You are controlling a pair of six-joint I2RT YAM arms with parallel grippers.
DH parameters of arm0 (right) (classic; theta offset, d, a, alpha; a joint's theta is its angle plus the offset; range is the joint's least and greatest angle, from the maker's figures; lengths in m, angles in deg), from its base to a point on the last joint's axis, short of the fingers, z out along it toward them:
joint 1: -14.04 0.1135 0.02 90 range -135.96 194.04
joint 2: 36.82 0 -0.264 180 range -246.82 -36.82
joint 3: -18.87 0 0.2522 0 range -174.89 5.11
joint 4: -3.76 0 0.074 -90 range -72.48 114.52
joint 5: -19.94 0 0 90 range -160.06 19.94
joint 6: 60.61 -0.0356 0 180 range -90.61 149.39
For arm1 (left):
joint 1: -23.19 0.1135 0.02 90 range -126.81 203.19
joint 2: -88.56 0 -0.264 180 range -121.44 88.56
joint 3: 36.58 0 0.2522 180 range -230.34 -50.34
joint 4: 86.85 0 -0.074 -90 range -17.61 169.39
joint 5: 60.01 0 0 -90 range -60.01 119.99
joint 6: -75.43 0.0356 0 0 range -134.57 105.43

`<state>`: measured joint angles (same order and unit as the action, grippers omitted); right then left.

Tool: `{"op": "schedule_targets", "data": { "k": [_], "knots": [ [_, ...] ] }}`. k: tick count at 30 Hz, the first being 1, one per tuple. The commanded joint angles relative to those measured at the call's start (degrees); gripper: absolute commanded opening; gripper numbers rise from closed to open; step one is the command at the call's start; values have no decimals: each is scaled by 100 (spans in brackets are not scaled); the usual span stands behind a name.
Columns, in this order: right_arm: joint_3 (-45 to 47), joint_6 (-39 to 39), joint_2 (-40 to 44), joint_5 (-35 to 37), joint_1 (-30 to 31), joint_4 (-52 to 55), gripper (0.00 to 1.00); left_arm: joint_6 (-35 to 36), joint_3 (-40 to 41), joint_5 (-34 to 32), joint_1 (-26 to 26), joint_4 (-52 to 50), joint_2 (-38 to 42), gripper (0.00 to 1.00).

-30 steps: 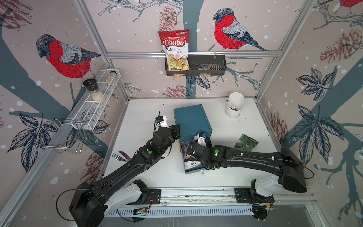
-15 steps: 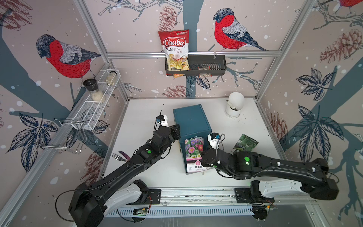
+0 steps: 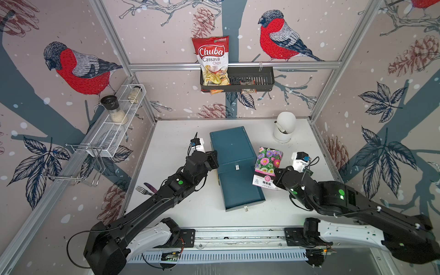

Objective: Take the seed bags out of the drawer
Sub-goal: Pick up the seed packet from the drawer, then place the seed packet at the center of the board, then adjust the seed packet at the center of the board.

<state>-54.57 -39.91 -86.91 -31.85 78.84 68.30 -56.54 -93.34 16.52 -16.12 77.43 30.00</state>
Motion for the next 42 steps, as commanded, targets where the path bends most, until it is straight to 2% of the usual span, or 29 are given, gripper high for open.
{"op": "schedule_targets", "data": {
  "k": [1,4,7,9,12,14,18,21,26,33,42],
  "knots": [
    [198,501,-19,-680,-1182,4,0,259,-73,38,56,-671,-23,18],
    [607,1111,31,-1650,-2449,-501,0,385,-145,108,106,-701,-23,18],
    [1009,1578,-87,-2291,-3356,-901,0,473,-255,230,134,-752,-58,21],
    [1267,1856,-250,-2702,-3777,-1211,0,502,-354,454,137,-767,-54,33],
    [1533,2111,-563,-2786,-4117,-1464,0,510,-433,960,138,-628,19,54],
    [1639,2245,-779,-2785,-4270,-1636,0,436,-496,1088,130,-630,60,61],
    [1897,2373,-1205,-3072,-4507,-2117,0,308,-578,1242,130,-692,100,65],
    [2027,2368,-1543,-3148,-4593,-2394,0,284,-594,1343,121,-722,33,61],
    [2230,2421,-1936,-3343,-4742,-2951,0,180,-662,745,122,-1291,-92,53],
    [2255,2569,-2673,-3392,-4915,-3317,0,216,-628,776,108,-1446,-33,58],
    [2291,2495,-3522,-3178,-5150,-3737,0,247,-499,820,86,-1395,-94,58]
  ]
}}
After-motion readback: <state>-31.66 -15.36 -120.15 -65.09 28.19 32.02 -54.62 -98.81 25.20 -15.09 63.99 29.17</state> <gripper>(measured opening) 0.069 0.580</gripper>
